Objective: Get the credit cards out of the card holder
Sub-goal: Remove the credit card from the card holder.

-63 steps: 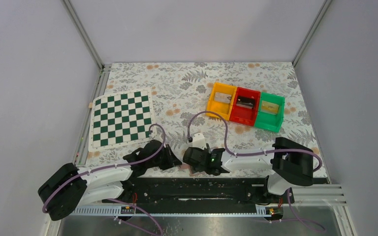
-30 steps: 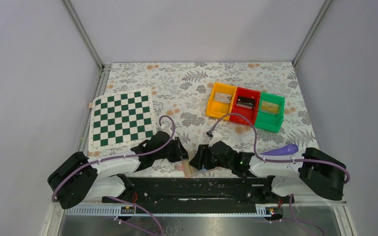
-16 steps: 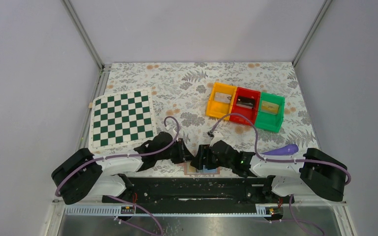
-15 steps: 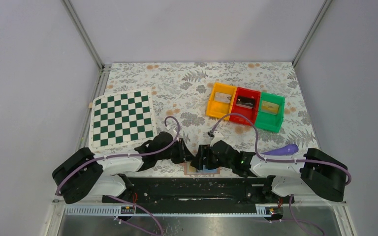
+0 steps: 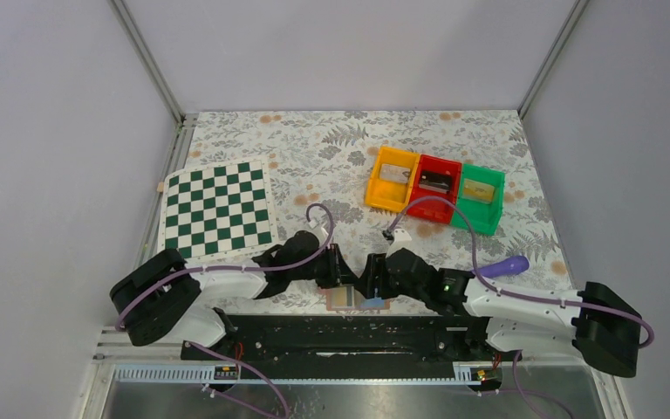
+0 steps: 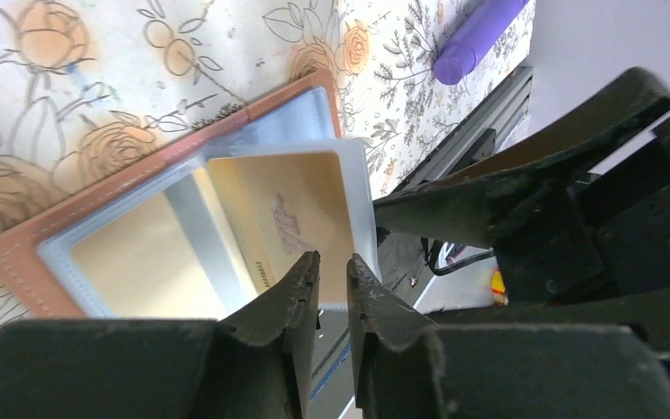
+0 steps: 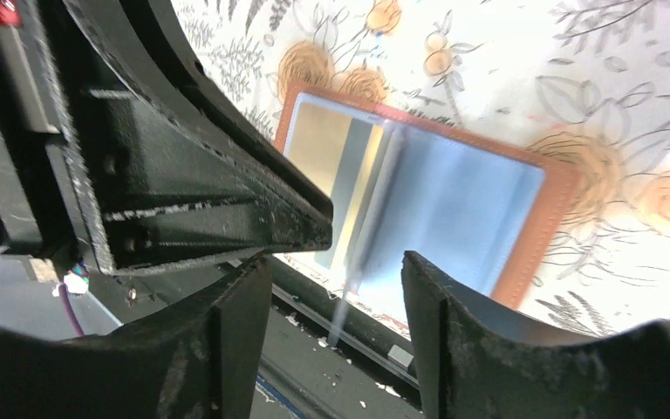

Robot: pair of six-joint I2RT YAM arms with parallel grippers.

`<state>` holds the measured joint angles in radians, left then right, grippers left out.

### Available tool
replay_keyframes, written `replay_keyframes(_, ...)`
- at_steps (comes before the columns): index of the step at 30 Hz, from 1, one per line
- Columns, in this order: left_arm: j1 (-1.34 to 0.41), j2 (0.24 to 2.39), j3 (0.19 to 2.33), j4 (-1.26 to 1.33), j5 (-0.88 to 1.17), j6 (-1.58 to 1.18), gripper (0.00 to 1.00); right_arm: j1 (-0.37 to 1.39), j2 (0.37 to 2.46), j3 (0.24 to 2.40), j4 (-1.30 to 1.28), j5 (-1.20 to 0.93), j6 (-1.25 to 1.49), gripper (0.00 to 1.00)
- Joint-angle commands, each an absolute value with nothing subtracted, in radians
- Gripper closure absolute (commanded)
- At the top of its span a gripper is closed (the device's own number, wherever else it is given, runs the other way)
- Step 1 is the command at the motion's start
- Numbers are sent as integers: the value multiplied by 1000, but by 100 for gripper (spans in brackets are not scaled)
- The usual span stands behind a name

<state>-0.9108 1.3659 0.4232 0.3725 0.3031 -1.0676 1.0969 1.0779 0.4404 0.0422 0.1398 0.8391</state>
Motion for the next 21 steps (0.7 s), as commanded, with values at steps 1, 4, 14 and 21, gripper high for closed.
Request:
replay_keyframes(1,-936,1403,494,416,355,-1054,81,1080,993,485,-80,273,809,39)
replay_keyframes(4,-937,1406,486,404,319,-1058,81,1080,962,500,-152,305,795,43)
replay_keyframes(14,-937,1384,473,276,199,-1032,73,989,1031,510,-149,167,721,44)
replay_keyframes(21,-938,1420,468,295,176,-1022,69,930,1106,446,-12,21,712,55)
